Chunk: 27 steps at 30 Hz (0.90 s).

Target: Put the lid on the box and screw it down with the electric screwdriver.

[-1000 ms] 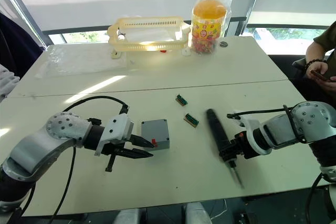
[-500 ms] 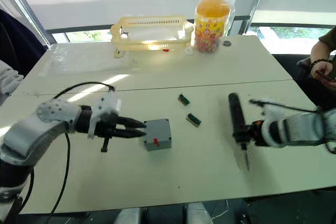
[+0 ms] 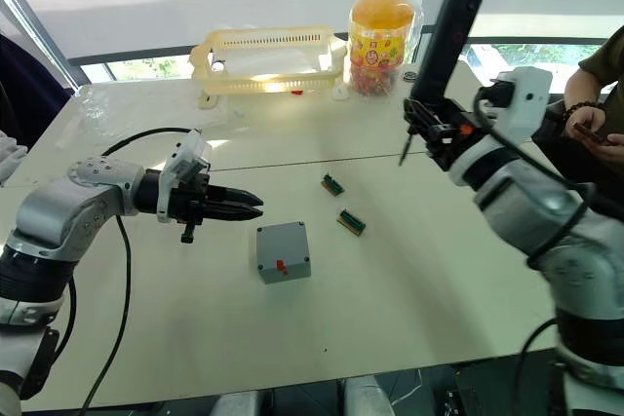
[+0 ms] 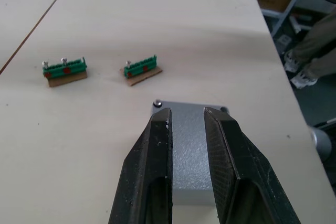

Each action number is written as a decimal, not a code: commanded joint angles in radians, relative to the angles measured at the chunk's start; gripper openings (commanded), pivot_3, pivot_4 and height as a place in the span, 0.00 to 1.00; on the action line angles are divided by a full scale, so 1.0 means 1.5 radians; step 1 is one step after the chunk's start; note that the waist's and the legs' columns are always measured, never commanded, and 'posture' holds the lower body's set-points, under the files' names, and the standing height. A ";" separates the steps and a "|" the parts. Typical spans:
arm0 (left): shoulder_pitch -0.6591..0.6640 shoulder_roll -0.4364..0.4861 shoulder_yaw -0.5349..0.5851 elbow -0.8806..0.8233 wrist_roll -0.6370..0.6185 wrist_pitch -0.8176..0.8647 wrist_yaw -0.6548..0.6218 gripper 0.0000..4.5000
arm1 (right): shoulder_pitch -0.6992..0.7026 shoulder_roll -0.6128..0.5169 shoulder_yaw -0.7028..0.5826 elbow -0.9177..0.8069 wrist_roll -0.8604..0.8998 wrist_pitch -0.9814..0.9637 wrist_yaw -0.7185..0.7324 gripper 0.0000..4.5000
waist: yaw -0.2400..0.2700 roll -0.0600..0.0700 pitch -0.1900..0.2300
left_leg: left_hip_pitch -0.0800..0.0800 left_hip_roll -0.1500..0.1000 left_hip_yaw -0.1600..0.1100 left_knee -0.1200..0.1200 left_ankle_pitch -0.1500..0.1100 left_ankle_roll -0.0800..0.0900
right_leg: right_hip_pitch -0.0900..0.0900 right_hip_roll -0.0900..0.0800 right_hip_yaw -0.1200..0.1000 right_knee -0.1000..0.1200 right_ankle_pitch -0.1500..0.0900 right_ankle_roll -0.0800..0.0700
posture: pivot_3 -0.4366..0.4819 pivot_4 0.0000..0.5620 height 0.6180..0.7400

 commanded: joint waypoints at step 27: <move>0.154 -0.086 -0.065 -0.090 0.124 -0.106 0.148 0.21 | 0.136 0.199 0.182 -0.045 -0.367 -0.159 0.261 0.38 | 0.017 0.000 0.000 | 0.001 -0.001 0.000 0.001 0.000 -0.001 | 0.001 -0.001 -0.001 0.001 0.000 0.000 | 0.48 0.27 1.00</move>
